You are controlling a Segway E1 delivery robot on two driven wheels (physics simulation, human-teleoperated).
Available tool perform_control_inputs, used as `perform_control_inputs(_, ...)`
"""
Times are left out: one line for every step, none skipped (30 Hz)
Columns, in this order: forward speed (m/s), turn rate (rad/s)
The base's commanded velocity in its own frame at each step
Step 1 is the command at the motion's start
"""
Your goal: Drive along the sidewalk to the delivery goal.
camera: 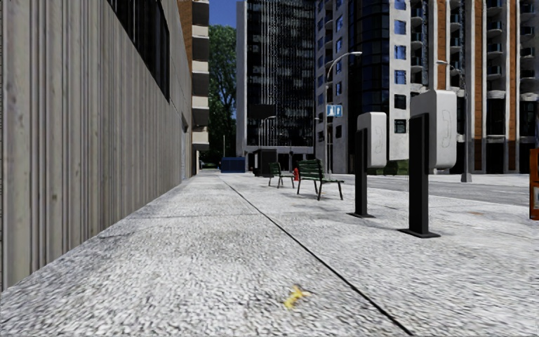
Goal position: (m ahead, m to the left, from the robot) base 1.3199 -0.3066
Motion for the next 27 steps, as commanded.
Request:
perform_control_inputs(1.49, -1.2)
perform_control_inputs(1.49, -1.2)
perform_control_inputs(1.49, -1.2)
perform_control_inputs(1.49, -1.19)
perform_control_inputs(1.49, -1.16)
perform_control_inputs(1.49, -1.16)
perform_control_inputs(1.49, -1.15)
perform_control_inputs(1.49, -1.15)
perform_control_inputs(1.49, -1.15)
perform_control_inputs(1.49, -1.15)
perform_control_inputs(1.49, -1.15)
perform_control_inputs(1.49, -1.15)
perform_control_inputs(1.49, -1.15)
perform_control_inputs(1.49, -1.11)
perform_control_inputs(1.49, -1.08)
perform_control_inputs(1.49, -1.01)
perform_control_inputs(1.49, -1.01)
perform_control_inputs(1.49, -0.96)
perform_control_inputs(1.49, -0.95)
perform_control_inputs(1.49, -0.95)
perform_control_inputs(1.49, -0.9)
perform_control_inputs(1.49, -0.44)
perform_control_inputs(1.49, -0.44)
perform_control_inputs(1.49, -0.41)
perform_control_inputs(1.49, -0.25)
perform_control_inputs(1.53, 0.0)
perform_control_inputs(1.6, 0.0)
